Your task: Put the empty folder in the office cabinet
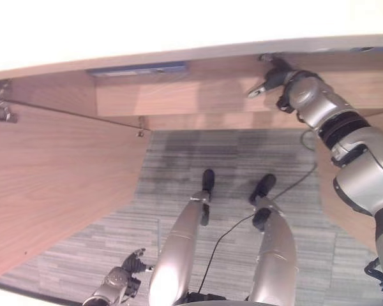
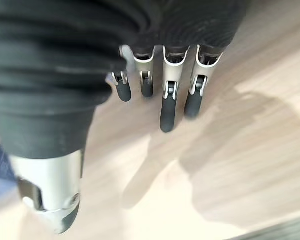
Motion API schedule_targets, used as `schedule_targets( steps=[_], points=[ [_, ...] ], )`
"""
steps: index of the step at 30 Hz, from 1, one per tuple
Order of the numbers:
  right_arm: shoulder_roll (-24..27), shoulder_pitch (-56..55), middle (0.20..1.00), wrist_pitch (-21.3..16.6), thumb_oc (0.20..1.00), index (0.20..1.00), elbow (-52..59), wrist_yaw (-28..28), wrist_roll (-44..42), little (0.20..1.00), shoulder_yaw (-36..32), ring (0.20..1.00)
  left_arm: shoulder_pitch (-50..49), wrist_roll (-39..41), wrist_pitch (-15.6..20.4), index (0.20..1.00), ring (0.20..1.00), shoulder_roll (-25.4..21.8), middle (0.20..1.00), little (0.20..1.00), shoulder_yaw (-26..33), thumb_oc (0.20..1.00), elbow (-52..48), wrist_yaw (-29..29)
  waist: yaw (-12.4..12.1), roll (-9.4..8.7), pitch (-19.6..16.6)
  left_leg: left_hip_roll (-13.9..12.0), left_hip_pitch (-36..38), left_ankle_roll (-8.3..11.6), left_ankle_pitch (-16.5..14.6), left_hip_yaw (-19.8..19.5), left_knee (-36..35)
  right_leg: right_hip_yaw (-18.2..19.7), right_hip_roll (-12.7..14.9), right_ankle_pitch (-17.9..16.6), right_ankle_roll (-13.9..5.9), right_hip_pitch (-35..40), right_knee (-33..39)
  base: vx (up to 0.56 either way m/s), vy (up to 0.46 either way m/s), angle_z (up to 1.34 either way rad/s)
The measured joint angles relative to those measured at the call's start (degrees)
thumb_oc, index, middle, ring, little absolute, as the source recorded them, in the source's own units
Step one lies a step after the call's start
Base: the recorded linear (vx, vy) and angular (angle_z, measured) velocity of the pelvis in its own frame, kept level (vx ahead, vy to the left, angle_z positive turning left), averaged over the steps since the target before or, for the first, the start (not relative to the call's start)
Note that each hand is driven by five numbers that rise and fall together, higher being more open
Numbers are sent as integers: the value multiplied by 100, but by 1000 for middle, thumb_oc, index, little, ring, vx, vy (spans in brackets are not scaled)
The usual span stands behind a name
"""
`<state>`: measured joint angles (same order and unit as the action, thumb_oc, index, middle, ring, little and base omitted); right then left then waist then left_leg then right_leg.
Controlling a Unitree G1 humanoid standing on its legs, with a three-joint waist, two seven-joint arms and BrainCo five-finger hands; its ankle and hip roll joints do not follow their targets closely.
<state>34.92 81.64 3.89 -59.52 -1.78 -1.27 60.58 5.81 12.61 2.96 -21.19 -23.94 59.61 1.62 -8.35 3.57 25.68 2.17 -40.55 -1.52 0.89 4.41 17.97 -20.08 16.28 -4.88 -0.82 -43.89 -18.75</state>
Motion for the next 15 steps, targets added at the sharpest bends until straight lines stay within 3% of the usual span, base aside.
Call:
schedule_targets(
  steps=[4, 8, 11, 13, 15],
  points=[
    [-27, -112, 1000, -118, 1000, 1000, 345, -255, 840, 1000, 511, 1000, 206, 6, 8, 1000, 1000, 2, 1000, 1000, 4, 1000, 247, 5, 86, -39, 12, -63, 522, 46, 246, 113, -647, -22, -222, -358, -11, 499, 771, 0, -32, -20],
    [-173, -333, 1000, -50, 1000, 1000, 778, -680, 1555, 1000, 855, 1000, 266, 8, 5, 1000, 1000, 19, 1000, 1000, 42, 1000, 353, 0, 162, -95, -8, -130, 899, 100, 300, 149, -966, -43, -387, -478, -5, 870, 1146, 35, -34, -11],
    [-157, -1090, 1000, 16, 1000, 1000, 2001, -1236, 2121, 1000, 1080, 1000, 306, -5, 0, 1000, 1000, 40, 1000, 1000, 452, 1000, 563, -4, 236, -249, -155, -236, 1438, 188, 370, 202, -1353, -58, -611, -530, 24, 1345, 1511, 113, -67, -17],
    [25, -1362, 1000, -30, 1000, 1000, 2960, -1644, 2172, 1000, 1198, 1000, 291, -25, -28, 1000, 1000, 71, 1000, 1000, 919, 1000, 648, -51, 235, -254, -157, -294, 1833, 216, 381, 285, -1533, -28, -706, -532, 27, 1668, 1625, 118, -113, -25],
    [-190, -1626, 1000, -235, 1000, 1000, 3078, -1847, 2202, 1000, 1240, 1000, 226, -71, -52, 1000, 1000, 49, 1000, 1000, 1003, 1000, 824, -94, 237, -254, -394, -364, 2265, 284, 332, 393, -1608, 19, -767, -522, 38, 2045, 1742, 91, -117, -32]
  ],
)
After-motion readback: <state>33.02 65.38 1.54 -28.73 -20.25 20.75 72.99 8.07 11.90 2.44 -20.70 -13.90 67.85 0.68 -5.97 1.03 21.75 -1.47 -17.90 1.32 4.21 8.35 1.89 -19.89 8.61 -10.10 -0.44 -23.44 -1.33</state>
